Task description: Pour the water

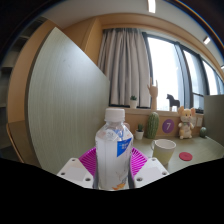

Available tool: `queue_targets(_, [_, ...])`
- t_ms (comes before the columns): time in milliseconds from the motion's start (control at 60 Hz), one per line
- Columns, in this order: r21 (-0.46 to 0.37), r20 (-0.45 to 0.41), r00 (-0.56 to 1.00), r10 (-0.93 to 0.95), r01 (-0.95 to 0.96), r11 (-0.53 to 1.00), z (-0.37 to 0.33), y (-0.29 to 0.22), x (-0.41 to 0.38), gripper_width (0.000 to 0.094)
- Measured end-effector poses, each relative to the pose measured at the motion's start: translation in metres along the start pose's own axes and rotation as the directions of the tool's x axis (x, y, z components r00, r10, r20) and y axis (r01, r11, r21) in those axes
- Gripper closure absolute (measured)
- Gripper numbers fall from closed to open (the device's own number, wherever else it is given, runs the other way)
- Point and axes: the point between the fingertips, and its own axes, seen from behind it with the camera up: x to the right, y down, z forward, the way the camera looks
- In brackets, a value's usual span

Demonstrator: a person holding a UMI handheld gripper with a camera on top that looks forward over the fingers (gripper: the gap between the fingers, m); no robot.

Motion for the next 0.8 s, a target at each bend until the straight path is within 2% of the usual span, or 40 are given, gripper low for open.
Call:
queue_targets(33, [-0.004,0.002,1.0,0.025,-0.025,1.0,-0.002,0.0,0.001,0.0579])
queue_targets(117, [-0.001,0.014,0.998,0.054,-0.054,0.999,0.001,0.002,0.004,0.058])
queue_targets(233, [-0.01,-0.03,0.994,0.108,-0.108,0.994,0.015,-0.002,0.026,0.058])
queue_targets(317, [-0.017,-0.043,0.975,0.218,-0.219,0.976,0.034,-0.016,0.031,0.0579])
queue_targets(433, [0.029,0.022,0.881,0.473,-0.474,0.88,0.063,-0.041,0.042,0.0578])
queue_targets(533, [0.058,0.054,0.711,0.701,-0.704,0.708,0.087,-0.056,0.058,0.0579])
queue_targets(633, [0.078,0.08,0.453,0.888,-0.891,0.448,0.103,-0.061,0.082,0.0579])
queue_targets(800, [0.123,0.188,0.006,0.982,-0.992,-0.018,0.119,-0.071,0.117,0.0581])
